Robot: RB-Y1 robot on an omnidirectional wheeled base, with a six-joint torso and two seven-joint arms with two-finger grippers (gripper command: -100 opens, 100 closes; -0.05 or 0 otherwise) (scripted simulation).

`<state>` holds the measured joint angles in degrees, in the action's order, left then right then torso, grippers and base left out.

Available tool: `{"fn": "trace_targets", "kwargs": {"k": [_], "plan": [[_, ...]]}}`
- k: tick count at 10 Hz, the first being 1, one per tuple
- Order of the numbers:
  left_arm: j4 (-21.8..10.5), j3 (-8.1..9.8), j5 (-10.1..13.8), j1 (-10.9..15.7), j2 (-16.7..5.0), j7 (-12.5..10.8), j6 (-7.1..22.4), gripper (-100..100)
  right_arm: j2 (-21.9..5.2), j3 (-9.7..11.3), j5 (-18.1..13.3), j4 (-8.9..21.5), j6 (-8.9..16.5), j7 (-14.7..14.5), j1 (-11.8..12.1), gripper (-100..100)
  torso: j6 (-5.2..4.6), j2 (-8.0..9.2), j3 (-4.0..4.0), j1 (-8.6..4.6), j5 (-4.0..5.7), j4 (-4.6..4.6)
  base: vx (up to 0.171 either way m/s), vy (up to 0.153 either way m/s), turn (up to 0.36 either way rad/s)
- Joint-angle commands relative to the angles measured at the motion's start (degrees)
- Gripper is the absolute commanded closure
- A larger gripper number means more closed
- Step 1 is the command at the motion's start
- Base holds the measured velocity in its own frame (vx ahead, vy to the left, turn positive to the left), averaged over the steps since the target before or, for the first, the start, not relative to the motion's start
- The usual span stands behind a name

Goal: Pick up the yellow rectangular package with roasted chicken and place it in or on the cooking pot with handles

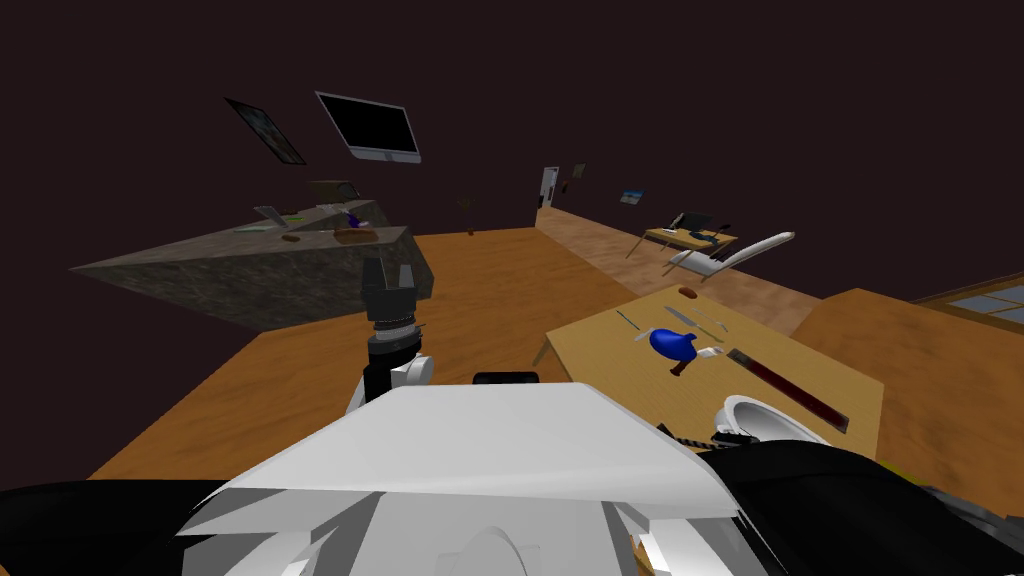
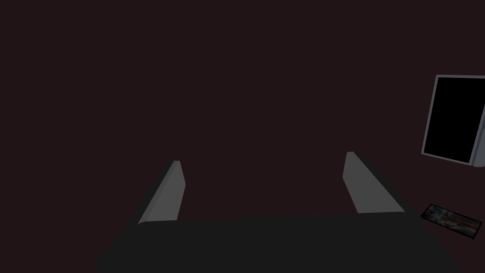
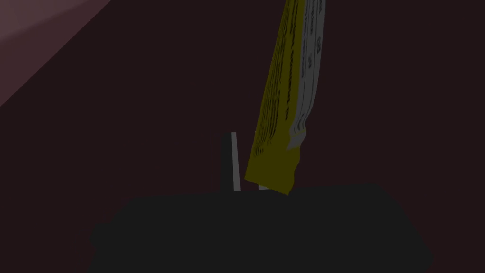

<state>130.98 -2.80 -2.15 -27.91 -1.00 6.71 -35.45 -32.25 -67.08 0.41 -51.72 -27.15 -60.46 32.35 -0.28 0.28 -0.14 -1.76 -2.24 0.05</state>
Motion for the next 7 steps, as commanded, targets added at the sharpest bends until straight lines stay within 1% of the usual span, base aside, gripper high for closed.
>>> {"fn": "trace_targets", "kwargs": {"k": [1, 2, 4, 7], "plan": [[0.0, 0.0, 0.0, 0.0, 0.0, 0.0, 0.0, 0, -0.26, -0.55, -0.13, -0.73, 1.69, 0.74, -1.18, 100, 0.0, 0.0, 0.0, 0.0, 0.0, 0.0, -0.068, -0.044, 0.033], [0.0, 0.0, 0.0, 0.0, 0.0, 0.0, 0.0, 0, -0.93, -0.98, -0.41, -0.37, 2.81, 1.31, -2.94, 100, -0.07, 0.12, -0.07, 0.06, -0.01, 0.03, -0.091, -0.056, 0.028], [0.0, 0.0, 0.0, 0.0, 0.0, 0.0, 0.0, 0, -1.48, -1.42, -0.75, 0.03, 3.84, 1.87, -4.85, 100, -0.1, 0.24, -0.16, 0.04, -0.03, 0.08, -0.074, -0.049, 0.026], [0.0, 0.0, 0.0, 0.0, 0.0, 0.0, 0.0, 0, -1.98, -2.01, -1.29, 0.64, 5.1, 2.6, -7.68, 100, -0.14, 0.19, -0.13, 0.19, -0.07, 0.06, -0.06, -0.03, 0.015]]}}
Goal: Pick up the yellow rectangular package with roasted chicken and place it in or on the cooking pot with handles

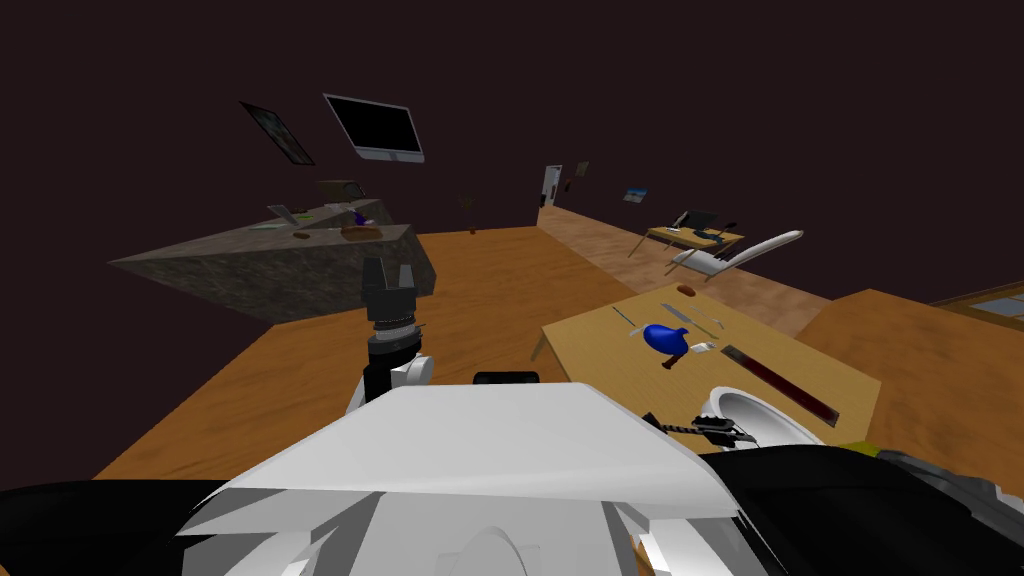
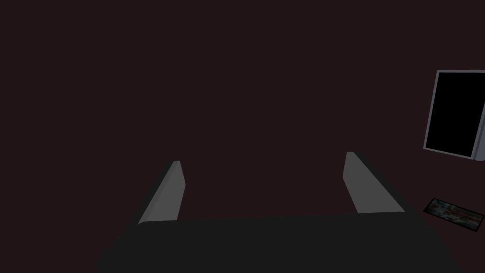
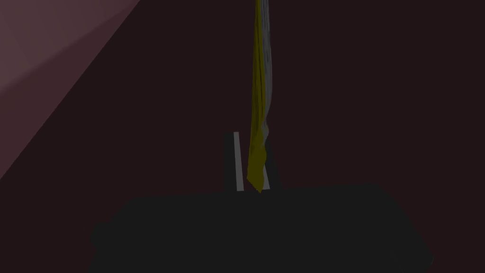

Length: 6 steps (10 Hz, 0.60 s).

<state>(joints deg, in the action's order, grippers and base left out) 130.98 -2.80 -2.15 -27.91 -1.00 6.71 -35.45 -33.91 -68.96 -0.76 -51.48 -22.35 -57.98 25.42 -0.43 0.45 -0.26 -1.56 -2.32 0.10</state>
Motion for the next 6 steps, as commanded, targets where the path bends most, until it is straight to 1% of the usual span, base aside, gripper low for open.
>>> {"fn": "trace_targets", "kwargs": {"k": [1, 2, 3, 4, 5, 6], "plan": [[0.0, 0.0, 0.0, 0.0, 0.0, 0.0, 0.0, 0, -0.42, -0.29, -0.3, 0.59, 0.63, 0.31, -1.59, 100, 0.0, 0.0, 0.0, 0.0, 0.0, 0.0, -0.052, -0.03, 0.017], [0.0, 0.0, 0.0, 0.0, 0.0, 0.0, 0.0, 0, -0.57, -0.56, -0.6, 0.92, 1.12, 0.63, -3.02, 100, 0.0, -0.03, 0.01, 0.01, -0.01, 0.0, -0.069, -0.032, 0.017], [0.0, 0.0, 0.0, 0.0, 0.0, 0.0, 0.0, 0, -0.68, -0.72, -0.79, 1.13, 1.38, 0.81, -3.93, 100, 0.0, 0.01, -0.01, 0.01, -0.02, 0.01, -0.075, -0.032, 0.022], [0.0, 0.0, 0.0, 0.0, 0.0, 0.0, 0.0, 0, -0.66, -0.55, -0.63, 1.11, 1.0, 0.74, -3.16, 100, -0.03, 0.04, -0.03, 0.04, -0.04, 0.02, -0.03, -0.015, 0.013], [0.0, 0.0, 0.0, 0.0, 0.0, 0.0, 0.0, 0, -0.68, -0.55, -0.65, 1.05, 1.11, 0.83, -3.25, -100, -0.08, -0.04, 0.02, 0.12, -0.05, 0.0, 0.0, 0.0, 0.0], [0.0, 0.0, 0.0, -0.01, 0.0, 0.0, 0.0, 0, -0.68, -0.55, -0.65, 1.05, 1.09, 0.82, -3.23, -100, -0.08, -0.12, 0.06, 0.17, -0.06, -0.02, 0.0, 0.0, 0.0]]}}
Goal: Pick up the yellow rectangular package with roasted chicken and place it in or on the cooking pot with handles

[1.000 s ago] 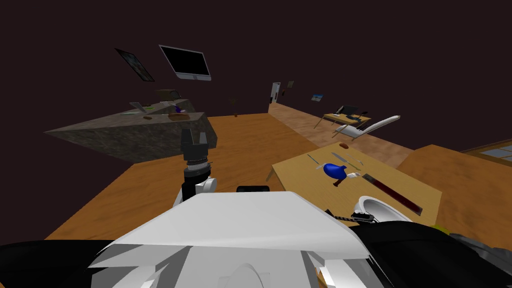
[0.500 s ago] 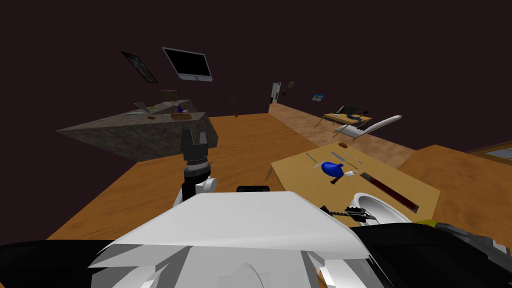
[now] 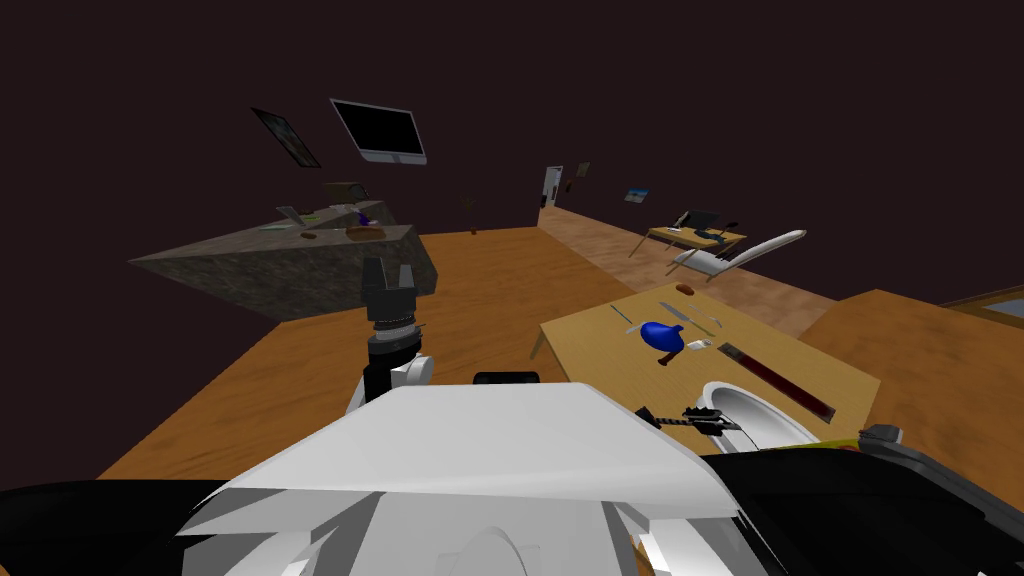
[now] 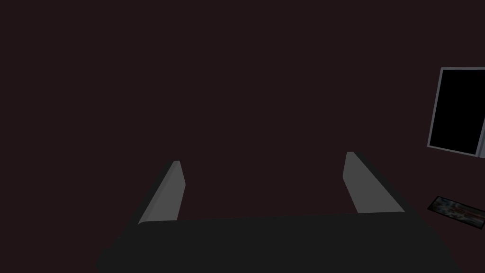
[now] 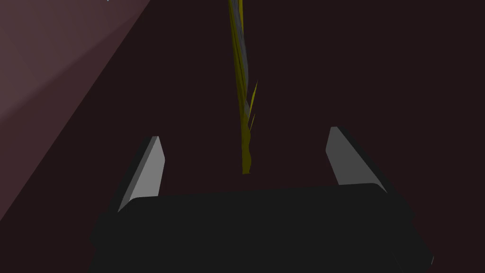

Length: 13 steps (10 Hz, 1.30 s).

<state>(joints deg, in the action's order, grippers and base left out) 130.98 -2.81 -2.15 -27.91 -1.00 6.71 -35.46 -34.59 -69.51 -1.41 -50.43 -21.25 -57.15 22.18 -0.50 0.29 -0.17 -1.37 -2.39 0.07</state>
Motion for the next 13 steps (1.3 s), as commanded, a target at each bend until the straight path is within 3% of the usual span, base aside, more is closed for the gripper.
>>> {"fn": "trace_targets", "kwargs": {"k": [1, 3, 4, 5, 9, 10, 11, 13], "plan": [[0.0, 0.0, 0.0, 0.0, 0.0, 0.0, 0.0, 0, 0.0, 0.0, 0.0, 0.0, 0.0, 0.0, 0.0, -100, 0.0, 0.0, 0.0, 0.0, 0.0, 0.0, 0.0, 0.0, 0.0], [0.0, 0.0, 0.0, 0.0, 0.0, 0.0, 0.0, 0, 0.0, 0.0, 0.0, 0.0, 0.0, 0.0, 0.0, -100, 0.0, -0.02, 0.01, 0.01, 0.0, -0.01, 0.0, 0.0, 0.0], [0.0, 0.0, 0.0, 0.0, 0.0, 0.0, 0.0, 0, 0.0, 0.0, 0.0, 0.0, 0.0, 0.0, 0.0, 0, 0.0, -0.03, 0.02, 0.01, 0.0, -0.01, 0.0, 0.0, 0.0], [0.0, 0.0, 0.0, 0.0, 0.0, 0.0, 0.0, 0, -1.79, 0.4, 0.18, -0.07, 1.94, 1.07, 0.59, -100, 0.0, -0.03, 0.02, 0.01, 0.0, -0.01, -0.014, 0.035, 0.047], [0.0, -0.01, 0.0, 0.0, 0.01, 0.0, 0.0, 0, -5.38, 1.21, 0.53, -0.22, 5.81, 3.2, 1.76, -100, 0.0, 0.02, -0.01, 0.34, -0.09, 0.0, -0.014, 0.076, 0.033], [0.0, -0.01, 0.0, 0.0, 0.01, 0.0, 0.0, 0, -4.58, 1.04, 0.44, -1.01, 5.7, 2.75, 1.56, -100, 0.01, 0.0, 0.0, 0.29, -0.08, 0.0, -0.003, 0.028, 0.004], [0.0, 0.0, 0.0, 0.0, 0.0, 0.0, 0.0, 0, -4.68, 1.06, 0.45, -1.03, 5.96, 2.85, 1.57, 0, -0.01, -0.01, 0.01, 0.16, -0.04, 0.0, -0.001, 0.006, -0.002], [0.0, 0.0, 0.0, 0.0, 0.0, 0.0, 0.0, 0, -4.67, 1.06, 0.45, -1.03, 5.93, 2.84, 1.57, 0, 0.0, -0.02, 0.01, 0.03, -0.01, -0.01, 0.0, 0.0, 0.0]]}}
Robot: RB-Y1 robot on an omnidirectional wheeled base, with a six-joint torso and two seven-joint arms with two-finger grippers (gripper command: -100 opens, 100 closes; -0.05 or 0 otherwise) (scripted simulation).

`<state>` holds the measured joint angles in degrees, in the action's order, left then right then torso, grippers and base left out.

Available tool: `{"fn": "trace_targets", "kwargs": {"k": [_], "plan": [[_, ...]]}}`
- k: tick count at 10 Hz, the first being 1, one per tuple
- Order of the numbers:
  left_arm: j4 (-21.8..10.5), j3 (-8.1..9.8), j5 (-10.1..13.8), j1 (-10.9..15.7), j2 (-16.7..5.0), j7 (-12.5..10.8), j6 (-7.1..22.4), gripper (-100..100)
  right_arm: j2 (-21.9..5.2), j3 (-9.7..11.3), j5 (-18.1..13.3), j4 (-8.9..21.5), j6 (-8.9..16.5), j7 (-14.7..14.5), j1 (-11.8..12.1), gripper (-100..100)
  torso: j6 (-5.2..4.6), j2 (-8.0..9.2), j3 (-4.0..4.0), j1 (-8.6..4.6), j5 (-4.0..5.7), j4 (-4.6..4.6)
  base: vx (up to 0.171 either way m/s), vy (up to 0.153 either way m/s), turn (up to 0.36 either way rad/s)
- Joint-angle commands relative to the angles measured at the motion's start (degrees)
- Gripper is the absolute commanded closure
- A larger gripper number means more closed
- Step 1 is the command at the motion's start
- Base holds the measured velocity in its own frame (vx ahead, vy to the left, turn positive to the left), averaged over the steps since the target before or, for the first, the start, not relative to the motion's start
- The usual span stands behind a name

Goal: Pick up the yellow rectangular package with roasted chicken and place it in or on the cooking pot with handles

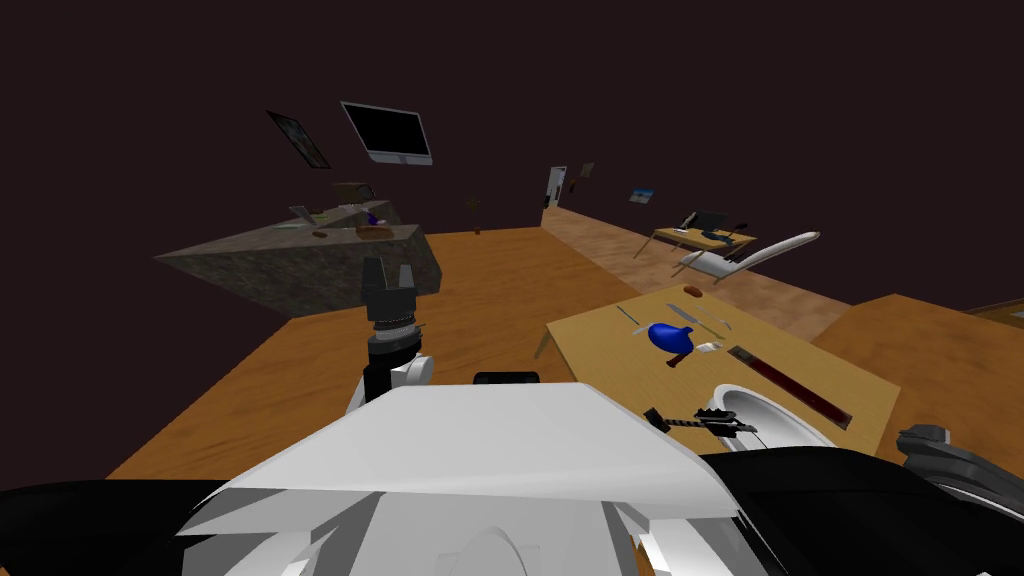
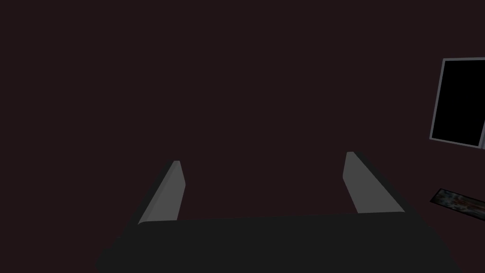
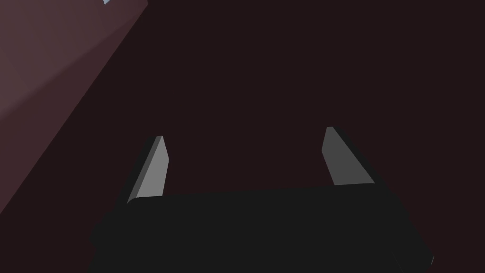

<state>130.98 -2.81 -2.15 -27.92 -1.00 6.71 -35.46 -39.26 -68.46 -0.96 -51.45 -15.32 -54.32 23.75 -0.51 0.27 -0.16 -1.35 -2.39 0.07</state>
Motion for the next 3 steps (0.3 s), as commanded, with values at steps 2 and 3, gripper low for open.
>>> {"fn": "trace_targets", "kwargs": {"k": [2, 3], "plan": [[0.0, 0.0, 0.0, 0.0, 0.0, 0.0, 0.0, 0, 0.0, 0.0, 0.0, 0.0, 0.0, 0.0, 0.0, 0, 0.0, 0.0, 0.0, -0.01, 0.0, 0.0, 0.0, 0.0, 0.0], [0.0, 0.0, 0.0, 0.0, 0.0, 0.0, 0.0, 0, 0.0, 0.0, 0.0, 0.0, 0.0, 0.0, 0.0, 0, 0.0, 0.0, 0.0, -0.01, 0.0, 0.0, 0.0, 0.0, 0.0]]}}
